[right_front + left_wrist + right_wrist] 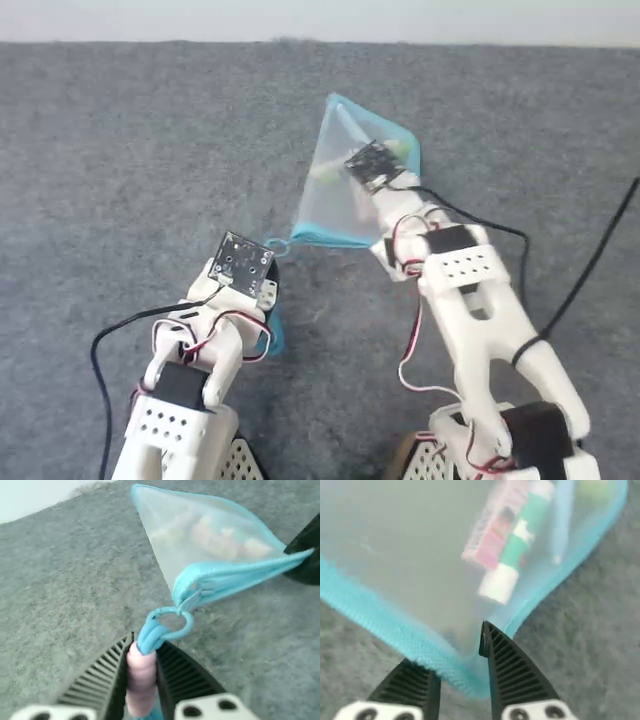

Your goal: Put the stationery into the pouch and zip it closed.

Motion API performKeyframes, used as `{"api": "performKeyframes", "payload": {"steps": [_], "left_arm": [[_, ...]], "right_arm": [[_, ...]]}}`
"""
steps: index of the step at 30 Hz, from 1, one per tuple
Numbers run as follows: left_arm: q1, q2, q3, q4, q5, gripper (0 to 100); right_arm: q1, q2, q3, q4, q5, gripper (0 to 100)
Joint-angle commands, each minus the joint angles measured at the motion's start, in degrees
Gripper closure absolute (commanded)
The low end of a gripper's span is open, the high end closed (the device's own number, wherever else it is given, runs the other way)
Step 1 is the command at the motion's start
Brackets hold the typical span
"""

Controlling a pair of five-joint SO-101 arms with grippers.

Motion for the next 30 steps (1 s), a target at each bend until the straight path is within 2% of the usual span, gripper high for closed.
{"api": "performKeyframes", "payload": {"steps": [1, 8, 13, 17, 21, 26, 30], "left_arm": [[-0.62, -0.62, -1.54, -2.02, -0.44, 99], [-0.53, -0.62, -1.54, -2.02, -0.44, 99], [-0.35, -0.62, -1.54, -2.20, -0.44, 98], [-0.35, -0.62, -1.45, -2.29, 1.05, 83], [-0.35, -0.62, -0.66, -2.37, 5.01, 71], [-0.35, -0.62, -0.66, -2.37, 4.92, 70], [-0.35, -0.62, -0.66, -2.37, 4.92, 70]], "right_arm": [[8.57, -1.10, -1.85, 0.66, 1.49, 99.3], [13.49, -1.01, -1.85, 1.36, 2.73, 99.3], [12.18, -1.63, -1.85, 1.36, 0.53, 99.1], [8.04, -1.71, -1.93, 3.56, -1.49, 98.7], [3.74, -1.80, -1.93, 7.08, -1.76, 89.6], [2.33, -1.89, -2.20, 8.66, -1.58, 74.3], [1.89, -1.89, -2.20, 8.66, -1.76, 72.3]]}}
